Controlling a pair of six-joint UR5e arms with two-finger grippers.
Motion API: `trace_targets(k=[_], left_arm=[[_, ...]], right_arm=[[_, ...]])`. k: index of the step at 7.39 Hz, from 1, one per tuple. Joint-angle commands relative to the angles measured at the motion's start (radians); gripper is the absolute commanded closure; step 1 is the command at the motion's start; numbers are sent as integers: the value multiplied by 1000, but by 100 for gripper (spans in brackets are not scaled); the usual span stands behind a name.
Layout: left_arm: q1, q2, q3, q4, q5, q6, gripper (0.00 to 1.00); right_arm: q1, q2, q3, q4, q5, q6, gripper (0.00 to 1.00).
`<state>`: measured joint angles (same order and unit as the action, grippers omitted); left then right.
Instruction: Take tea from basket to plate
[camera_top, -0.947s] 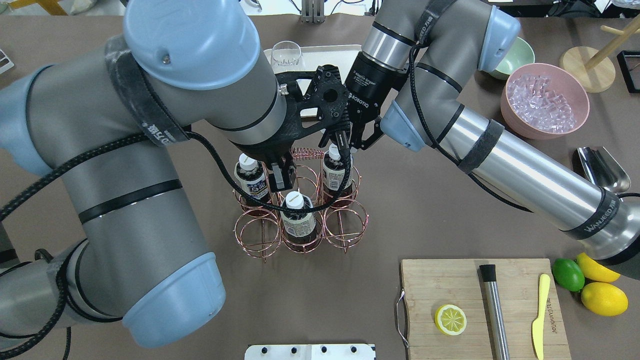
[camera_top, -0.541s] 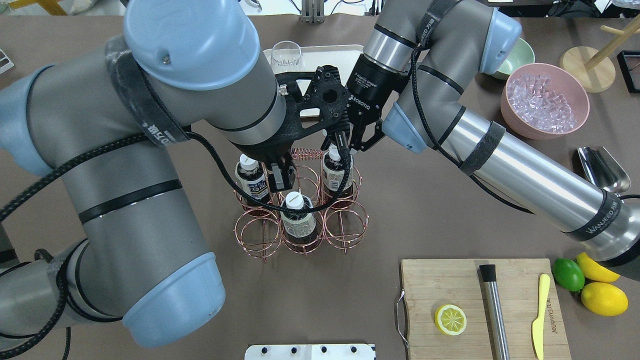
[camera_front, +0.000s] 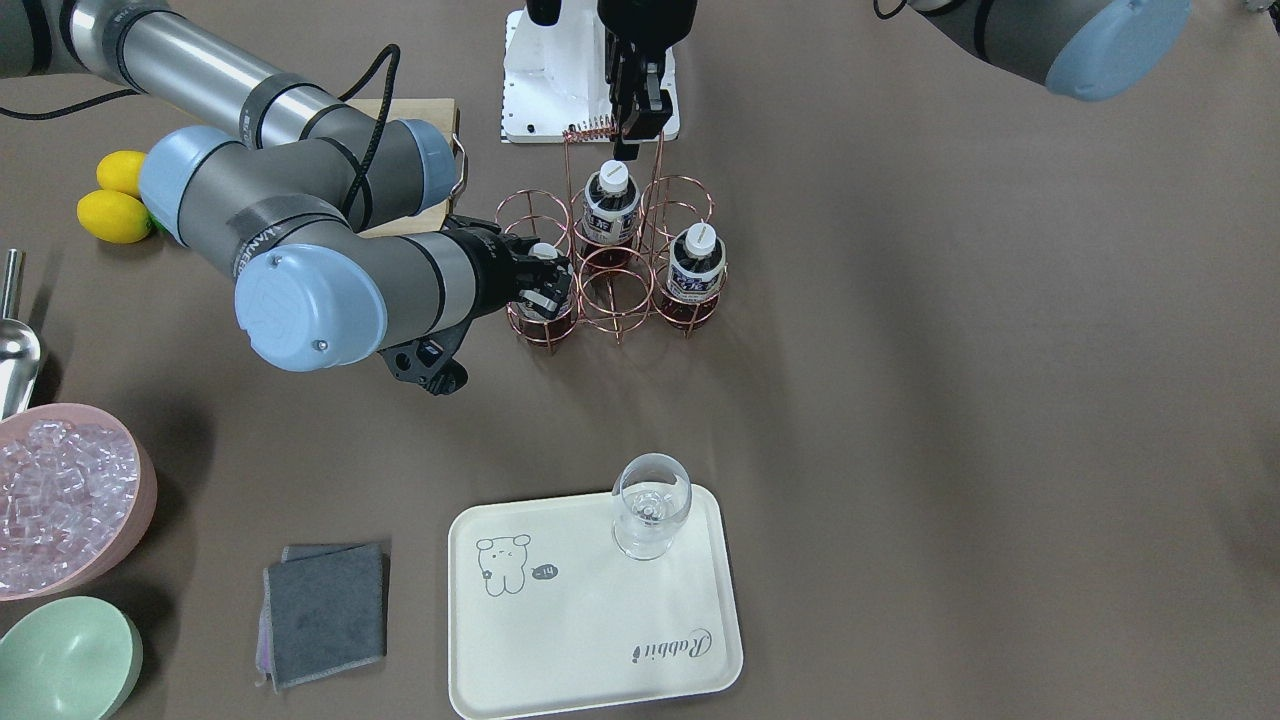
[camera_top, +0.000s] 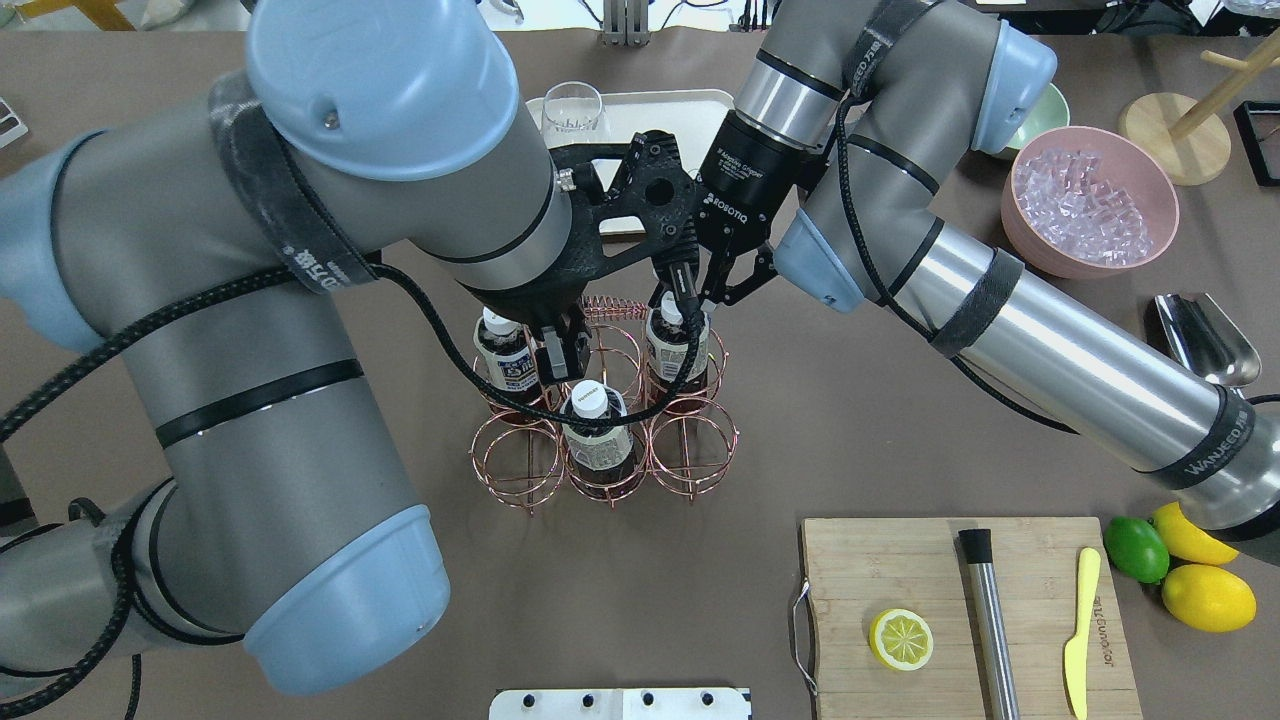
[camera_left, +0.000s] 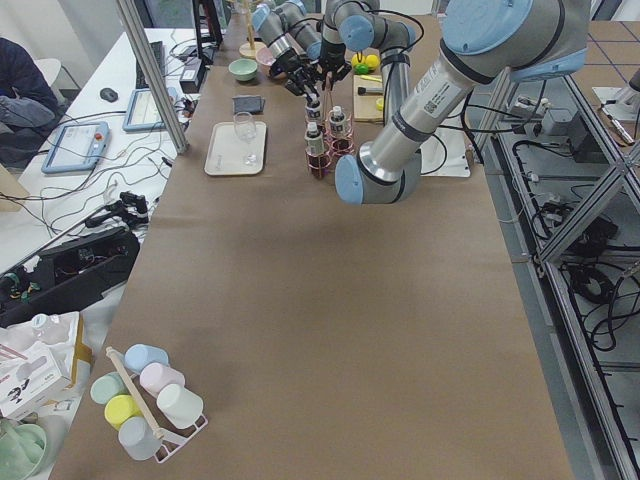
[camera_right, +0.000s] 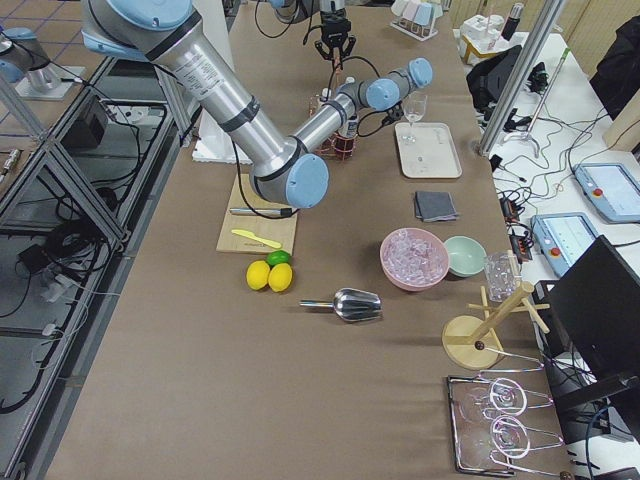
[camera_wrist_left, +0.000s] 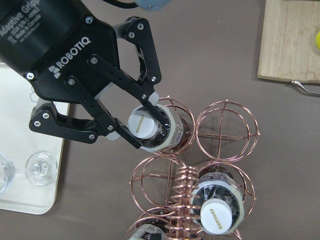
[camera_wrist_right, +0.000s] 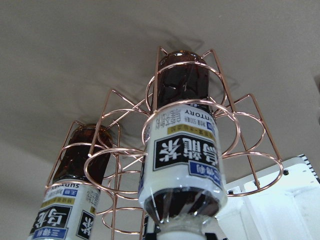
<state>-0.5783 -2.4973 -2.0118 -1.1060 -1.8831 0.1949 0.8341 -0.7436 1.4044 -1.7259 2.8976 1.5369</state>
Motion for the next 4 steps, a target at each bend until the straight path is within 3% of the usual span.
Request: trace_targets(k=[1,4], left_arm=[[0,2,-1,0,1,1,100],[0,2,-1,0,2,3,100]], right_arm=[[0,-7,30,3,-1,51,100],[2,-8,76,3,2,104,100]])
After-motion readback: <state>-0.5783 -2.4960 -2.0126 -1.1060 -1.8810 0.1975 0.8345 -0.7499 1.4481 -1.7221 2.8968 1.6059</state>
